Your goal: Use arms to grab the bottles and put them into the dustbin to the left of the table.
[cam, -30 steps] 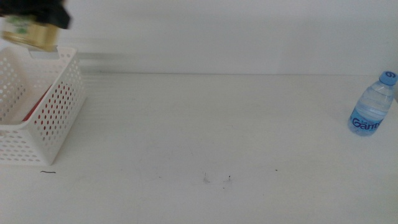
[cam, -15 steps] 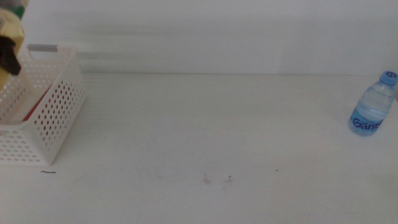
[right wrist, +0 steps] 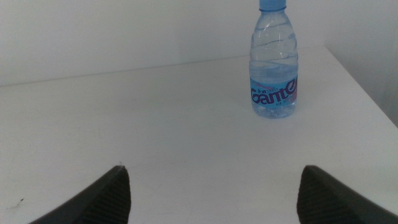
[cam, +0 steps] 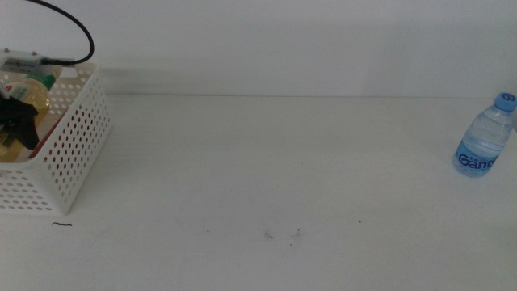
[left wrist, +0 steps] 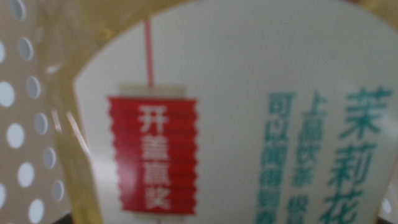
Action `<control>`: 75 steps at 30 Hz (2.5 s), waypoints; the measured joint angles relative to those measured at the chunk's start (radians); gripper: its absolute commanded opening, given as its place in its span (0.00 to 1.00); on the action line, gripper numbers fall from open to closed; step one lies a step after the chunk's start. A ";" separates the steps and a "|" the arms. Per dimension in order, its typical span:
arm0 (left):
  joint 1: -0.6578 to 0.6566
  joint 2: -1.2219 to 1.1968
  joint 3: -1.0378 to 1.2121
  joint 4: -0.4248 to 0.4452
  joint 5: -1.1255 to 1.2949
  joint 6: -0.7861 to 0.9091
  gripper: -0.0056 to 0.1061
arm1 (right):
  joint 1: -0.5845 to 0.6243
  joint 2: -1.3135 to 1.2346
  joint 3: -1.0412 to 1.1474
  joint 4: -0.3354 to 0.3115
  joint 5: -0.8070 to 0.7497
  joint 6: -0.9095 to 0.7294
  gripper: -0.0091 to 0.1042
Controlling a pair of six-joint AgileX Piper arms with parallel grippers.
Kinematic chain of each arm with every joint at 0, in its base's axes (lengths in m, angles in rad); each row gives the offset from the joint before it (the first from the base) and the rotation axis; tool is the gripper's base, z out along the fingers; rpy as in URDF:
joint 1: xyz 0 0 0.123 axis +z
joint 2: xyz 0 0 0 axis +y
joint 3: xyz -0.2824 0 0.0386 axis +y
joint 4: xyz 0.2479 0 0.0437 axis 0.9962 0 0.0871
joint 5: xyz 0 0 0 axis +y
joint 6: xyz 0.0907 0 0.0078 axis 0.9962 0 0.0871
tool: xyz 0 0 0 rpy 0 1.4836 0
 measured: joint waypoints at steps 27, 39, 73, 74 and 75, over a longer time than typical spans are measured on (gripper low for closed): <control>-0.194 -0.465 0.116 -0.040 -0.053 -0.084 0.89 | 0.000 0.000 0.000 0.000 0.000 0.000 0.69; -0.476 -1.028 0.602 -0.433 -0.295 0.113 0.89 | 0.000 0.000 0.000 0.000 0.000 0.000 0.69; -0.536 -1.327 0.685 -0.330 -0.333 -0.127 0.89 | 0.000 0.000 0.000 0.000 0.000 0.000 0.69; -0.536 -1.327 0.685 -0.330 -0.336 -0.127 0.89 | 0.000 0.000 0.000 0.000 0.000 0.000 0.69; -0.536 -1.327 0.685 -0.330 -0.338 -0.127 0.89 | 0.000 0.000 0.000 0.000 0.000 0.000 0.69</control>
